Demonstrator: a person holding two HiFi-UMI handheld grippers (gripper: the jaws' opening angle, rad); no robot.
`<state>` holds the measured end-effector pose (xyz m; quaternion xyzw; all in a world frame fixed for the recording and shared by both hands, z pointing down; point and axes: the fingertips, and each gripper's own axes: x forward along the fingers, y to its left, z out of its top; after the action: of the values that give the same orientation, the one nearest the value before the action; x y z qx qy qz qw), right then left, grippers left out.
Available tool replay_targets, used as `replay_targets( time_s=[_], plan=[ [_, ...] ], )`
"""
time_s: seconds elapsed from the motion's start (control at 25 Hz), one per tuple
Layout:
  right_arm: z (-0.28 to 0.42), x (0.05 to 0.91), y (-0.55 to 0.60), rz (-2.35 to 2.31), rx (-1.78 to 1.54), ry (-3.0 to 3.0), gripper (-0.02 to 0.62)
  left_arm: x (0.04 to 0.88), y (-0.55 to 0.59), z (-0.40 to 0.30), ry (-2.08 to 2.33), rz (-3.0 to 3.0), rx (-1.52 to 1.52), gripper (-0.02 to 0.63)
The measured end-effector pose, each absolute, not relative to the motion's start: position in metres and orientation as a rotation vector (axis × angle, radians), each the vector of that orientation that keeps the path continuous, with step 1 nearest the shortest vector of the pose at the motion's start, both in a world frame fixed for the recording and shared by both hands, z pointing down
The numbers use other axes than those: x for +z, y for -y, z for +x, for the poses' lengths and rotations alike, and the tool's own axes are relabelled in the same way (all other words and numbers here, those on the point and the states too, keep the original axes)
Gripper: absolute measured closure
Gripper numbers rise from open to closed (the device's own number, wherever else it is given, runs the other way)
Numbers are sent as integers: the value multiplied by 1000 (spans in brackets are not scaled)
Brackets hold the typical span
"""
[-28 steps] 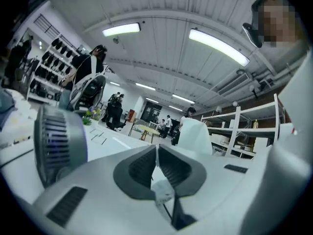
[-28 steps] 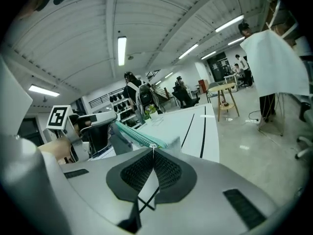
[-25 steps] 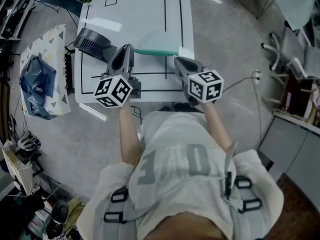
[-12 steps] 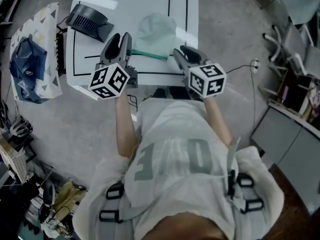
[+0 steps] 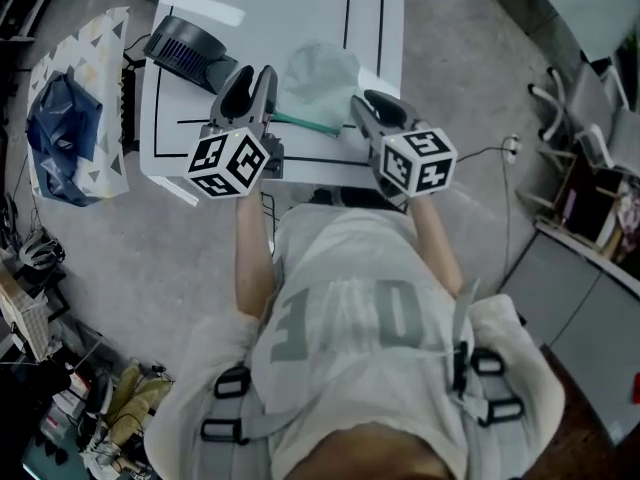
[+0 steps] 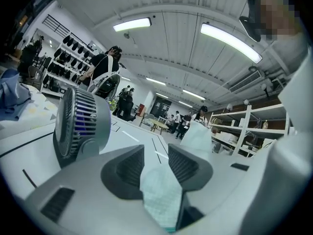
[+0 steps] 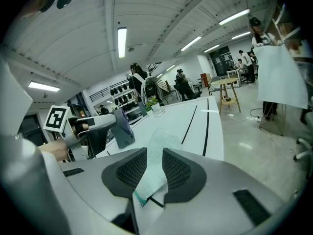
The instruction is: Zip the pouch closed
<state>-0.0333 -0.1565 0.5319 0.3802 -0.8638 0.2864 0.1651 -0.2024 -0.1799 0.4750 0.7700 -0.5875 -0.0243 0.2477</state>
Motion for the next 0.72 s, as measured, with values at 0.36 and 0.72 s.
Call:
replay_targets(
  time_s=[0.36,0.72],
  plan=[
    [-41,432,217,1207,346,2606,517,395,194,-166,1656,2413,44,533],
    [-29,378,221,1472,68,2637,586,350,189,-170,1986,2539,134,600]
  ],
)
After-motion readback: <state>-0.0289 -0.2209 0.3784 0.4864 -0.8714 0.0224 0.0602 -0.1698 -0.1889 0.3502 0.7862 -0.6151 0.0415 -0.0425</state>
